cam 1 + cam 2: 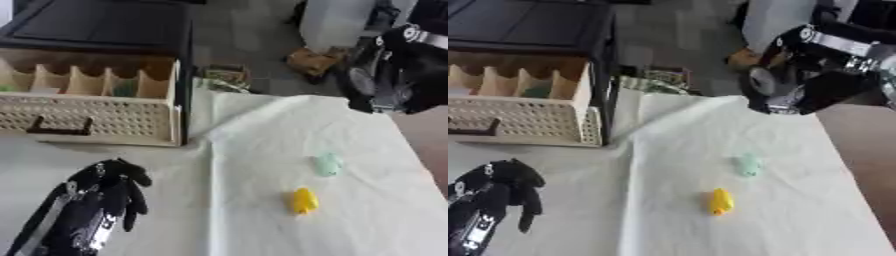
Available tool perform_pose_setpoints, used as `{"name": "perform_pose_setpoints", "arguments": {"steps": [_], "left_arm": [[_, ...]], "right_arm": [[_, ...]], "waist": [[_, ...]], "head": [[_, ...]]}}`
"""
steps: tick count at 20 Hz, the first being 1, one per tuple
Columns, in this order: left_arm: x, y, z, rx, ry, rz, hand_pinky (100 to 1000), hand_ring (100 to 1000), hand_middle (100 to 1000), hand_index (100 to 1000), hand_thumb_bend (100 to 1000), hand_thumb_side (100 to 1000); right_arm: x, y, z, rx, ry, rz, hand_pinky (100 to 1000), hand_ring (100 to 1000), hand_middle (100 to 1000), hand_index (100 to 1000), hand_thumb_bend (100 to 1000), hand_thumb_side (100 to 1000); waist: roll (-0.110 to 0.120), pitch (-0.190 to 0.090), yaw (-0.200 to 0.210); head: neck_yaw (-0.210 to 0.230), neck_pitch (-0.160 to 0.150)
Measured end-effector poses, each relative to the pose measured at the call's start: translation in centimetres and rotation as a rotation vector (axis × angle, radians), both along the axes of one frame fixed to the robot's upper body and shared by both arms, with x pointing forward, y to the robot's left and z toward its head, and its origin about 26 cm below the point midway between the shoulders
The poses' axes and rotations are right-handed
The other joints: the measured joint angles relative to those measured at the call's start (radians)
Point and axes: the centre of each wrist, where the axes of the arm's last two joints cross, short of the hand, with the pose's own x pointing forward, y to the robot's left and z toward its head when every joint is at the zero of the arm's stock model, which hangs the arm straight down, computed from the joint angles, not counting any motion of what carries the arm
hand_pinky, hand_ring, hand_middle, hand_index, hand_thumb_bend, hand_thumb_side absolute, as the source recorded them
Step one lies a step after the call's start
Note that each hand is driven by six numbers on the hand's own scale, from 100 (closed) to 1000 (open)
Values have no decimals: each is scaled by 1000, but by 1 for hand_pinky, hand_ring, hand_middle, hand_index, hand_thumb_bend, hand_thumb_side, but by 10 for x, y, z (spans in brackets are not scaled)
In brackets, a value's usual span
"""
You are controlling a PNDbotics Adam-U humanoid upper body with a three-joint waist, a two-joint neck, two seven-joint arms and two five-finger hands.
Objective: Pick up objects from table and place into drawer.
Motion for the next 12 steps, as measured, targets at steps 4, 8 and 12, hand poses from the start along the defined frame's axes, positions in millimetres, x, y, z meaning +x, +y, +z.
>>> {"name": "perform_pose_setpoints", "arguments": {"steps": [4, 8, 12], "left_arm": [[0, 0, 1, 1, 1, -2, 236, 446, 573, 717, 100, 477], [1, -1, 3, 5, -3, -8, 237, 446, 573, 717, 100, 477], [2, -2, 6, 9, -6, -13, 236, 446, 573, 716, 100, 478]], "right_arm": [[0, 14, 13, 33, -40, 26, 408, 529, 100, 610, 504, 378], [1, 25, 23, 66, -71, 48, 408, 528, 100, 608, 510, 385], [6, 33, 30, 89, -86, 63, 407, 527, 100, 607, 505, 412]], "waist": [[-7, 0, 10], [-16, 2, 26], [-25, 10, 39]], "head": [[-1, -1], [-6, -8], [-15, -16]]}}
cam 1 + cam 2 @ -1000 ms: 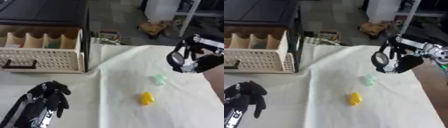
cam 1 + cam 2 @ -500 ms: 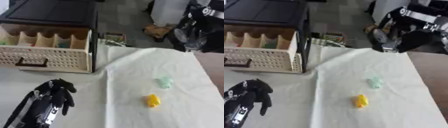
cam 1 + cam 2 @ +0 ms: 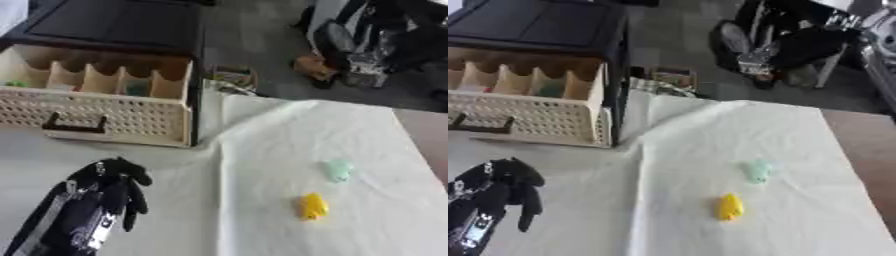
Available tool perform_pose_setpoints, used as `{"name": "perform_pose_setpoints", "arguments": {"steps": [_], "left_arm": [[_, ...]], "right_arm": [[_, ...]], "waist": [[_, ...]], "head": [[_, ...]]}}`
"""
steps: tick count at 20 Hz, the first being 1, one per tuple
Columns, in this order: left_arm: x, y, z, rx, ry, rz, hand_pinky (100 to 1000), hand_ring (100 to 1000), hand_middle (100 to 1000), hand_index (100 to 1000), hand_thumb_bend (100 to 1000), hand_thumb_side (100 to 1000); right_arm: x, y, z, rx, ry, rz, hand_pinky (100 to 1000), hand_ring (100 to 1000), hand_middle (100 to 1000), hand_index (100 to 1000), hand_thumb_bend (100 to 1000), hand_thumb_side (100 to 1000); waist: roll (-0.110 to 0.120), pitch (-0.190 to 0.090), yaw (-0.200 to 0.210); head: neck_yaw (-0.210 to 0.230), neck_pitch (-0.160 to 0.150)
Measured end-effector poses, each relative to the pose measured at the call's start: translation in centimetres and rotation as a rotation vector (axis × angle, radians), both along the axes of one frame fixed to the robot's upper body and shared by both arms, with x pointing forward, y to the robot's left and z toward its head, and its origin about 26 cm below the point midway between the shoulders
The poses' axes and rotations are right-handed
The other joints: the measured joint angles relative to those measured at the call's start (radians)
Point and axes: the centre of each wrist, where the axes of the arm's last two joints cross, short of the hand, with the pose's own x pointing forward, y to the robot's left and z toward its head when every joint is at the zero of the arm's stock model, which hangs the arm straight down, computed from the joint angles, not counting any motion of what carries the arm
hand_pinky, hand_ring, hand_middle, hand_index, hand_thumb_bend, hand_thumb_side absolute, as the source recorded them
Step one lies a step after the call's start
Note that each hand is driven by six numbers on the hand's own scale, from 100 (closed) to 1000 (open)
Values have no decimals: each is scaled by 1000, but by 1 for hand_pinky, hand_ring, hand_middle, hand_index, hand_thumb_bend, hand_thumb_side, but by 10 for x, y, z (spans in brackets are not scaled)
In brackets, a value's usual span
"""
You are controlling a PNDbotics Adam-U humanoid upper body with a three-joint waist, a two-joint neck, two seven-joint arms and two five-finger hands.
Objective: Pick up objects from table and place into drawer.
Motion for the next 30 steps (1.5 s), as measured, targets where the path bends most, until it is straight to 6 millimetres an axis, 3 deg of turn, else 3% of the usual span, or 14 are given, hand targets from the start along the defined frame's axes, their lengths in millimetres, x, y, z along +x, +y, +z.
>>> {"name": "perform_pose_setpoints", "arguments": {"steps": [17, 30], "left_arm": [[1, -14, 12, 41, -22, -82, 236, 447, 573, 715, 100, 466], [2, -22, 20, 65, -42, -134, 237, 448, 574, 714, 100, 464]], "right_arm": [[14, 43, 33, 96, -97, 45, 403, 521, 100, 616, 509, 423], [35, 63, 38, 148, -165, -33, 398, 520, 100, 611, 509, 436]], "waist": [[-47, 42, 106], [-75, 69, 156]], "head": [[-79, -51], [-156, -84]]}}
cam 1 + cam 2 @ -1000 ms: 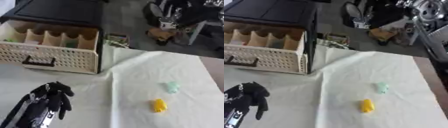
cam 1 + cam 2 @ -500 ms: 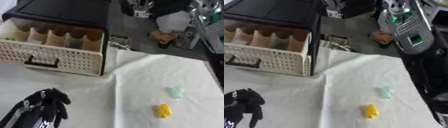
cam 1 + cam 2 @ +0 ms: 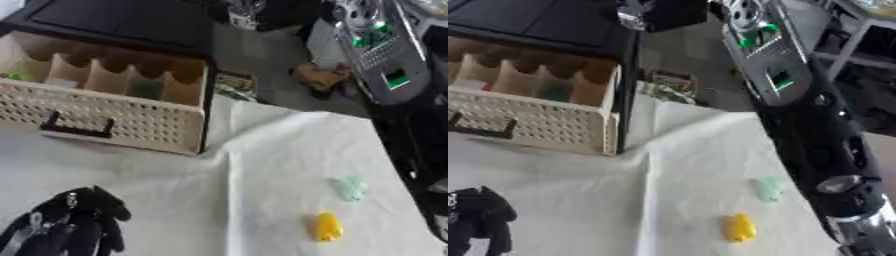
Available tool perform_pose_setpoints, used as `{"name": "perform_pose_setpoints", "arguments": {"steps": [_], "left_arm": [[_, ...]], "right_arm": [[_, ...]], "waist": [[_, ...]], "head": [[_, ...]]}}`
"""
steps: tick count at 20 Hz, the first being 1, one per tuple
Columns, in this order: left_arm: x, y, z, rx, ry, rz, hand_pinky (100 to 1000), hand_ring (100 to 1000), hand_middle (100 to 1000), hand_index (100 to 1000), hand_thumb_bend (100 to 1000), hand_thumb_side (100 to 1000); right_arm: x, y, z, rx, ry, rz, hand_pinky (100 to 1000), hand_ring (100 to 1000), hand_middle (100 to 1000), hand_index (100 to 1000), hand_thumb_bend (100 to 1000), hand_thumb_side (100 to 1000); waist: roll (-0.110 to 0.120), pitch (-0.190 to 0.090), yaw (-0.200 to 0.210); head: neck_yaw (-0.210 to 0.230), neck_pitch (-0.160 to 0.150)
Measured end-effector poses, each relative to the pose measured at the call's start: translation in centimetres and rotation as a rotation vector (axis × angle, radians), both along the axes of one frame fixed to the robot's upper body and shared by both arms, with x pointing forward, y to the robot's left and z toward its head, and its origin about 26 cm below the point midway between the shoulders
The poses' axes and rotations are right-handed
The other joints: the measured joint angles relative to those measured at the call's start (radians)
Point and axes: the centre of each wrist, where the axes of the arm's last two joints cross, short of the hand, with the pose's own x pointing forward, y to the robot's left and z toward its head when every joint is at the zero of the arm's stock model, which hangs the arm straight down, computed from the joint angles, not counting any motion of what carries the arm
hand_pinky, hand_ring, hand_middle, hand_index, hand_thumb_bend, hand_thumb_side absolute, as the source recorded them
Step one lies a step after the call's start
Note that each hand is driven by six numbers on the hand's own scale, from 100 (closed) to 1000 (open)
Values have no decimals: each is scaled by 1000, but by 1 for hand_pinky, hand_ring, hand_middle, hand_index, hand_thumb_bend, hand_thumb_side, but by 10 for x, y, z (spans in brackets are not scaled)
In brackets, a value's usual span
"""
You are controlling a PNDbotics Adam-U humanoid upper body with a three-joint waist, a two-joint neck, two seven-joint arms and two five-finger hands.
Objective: Pick up objects from table and place into drawer.
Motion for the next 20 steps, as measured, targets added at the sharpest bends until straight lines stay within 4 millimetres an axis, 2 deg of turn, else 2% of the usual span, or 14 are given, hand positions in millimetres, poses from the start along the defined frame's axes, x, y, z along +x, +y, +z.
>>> {"name": "perform_pose_setpoints", "arguments": {"steps": [8, 20], "left_arm": [[0, -3, 2, 3, -2, -15, 237, 448, 574, 714, 100, 458], [0, -4, 2, 16, 2, -24, 237, 448, 573, 709, 100, 445]], "right_arm": [[12, 11, -6, -4, 1, -29, 395, 519, 100, 611, 512, 432], [27, 29, -20, -59, -9, -59, 404, 526, 100, 624, 519, 439]], "waist": [[-7, 9, 17], [-14, 16, 21]], "head": [[-23, -7], [-29, -15]]}}
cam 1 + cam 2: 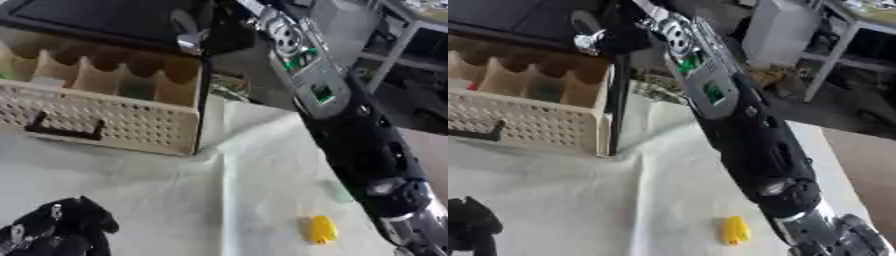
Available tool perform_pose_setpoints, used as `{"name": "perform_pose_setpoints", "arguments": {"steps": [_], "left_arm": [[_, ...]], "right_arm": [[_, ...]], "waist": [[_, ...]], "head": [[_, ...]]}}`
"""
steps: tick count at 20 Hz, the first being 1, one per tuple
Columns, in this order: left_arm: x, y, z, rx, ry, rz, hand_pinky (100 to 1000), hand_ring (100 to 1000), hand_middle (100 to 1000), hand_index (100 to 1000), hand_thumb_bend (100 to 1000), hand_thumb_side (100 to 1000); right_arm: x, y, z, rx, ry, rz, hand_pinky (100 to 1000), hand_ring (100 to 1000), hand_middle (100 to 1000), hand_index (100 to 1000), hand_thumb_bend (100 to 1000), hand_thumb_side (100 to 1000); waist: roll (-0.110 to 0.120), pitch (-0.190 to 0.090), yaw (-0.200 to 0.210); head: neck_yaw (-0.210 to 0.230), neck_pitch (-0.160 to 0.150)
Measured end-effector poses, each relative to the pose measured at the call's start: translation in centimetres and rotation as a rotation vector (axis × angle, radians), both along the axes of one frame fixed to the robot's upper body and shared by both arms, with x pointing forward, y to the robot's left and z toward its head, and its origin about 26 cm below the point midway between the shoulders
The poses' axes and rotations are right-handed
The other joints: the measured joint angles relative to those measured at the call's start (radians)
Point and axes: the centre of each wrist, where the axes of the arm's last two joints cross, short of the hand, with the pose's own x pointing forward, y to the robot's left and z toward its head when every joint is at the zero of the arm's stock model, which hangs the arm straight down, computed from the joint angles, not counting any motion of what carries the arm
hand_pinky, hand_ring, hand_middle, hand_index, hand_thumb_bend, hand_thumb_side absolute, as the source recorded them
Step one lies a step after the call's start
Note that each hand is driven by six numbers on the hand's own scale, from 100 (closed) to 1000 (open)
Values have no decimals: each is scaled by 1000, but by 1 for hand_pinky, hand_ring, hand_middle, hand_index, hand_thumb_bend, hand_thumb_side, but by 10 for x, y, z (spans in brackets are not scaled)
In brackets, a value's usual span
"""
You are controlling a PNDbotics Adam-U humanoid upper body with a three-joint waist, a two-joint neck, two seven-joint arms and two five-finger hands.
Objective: Pick up objects from table and place into drawer.
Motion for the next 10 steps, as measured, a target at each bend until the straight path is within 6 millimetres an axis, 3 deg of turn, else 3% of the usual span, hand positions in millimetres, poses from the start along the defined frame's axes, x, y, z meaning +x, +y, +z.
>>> {"name": "perform_pose_setpoints", "arguments": {"steps": [4, 10], "left_arm": [[0, 0, 0, 6, 1, 1, 237, 448, 573, 710, 100, 446], [0, -2, 1, 1, -1, -1, 238, 449, 574, 709, 100, 447]], "right_arm": [[-3, 5, 0, -3, 2, 45, 402, 524, 100, 620, 516, 434], [-26, 21, 5, -27, -6, 175, 400, 522, 100, 617, 515, 432]], "waist": [[-2, 4, 0], [-2, 4, 4]], "head": [[0, -1], [-3, -11]]}}
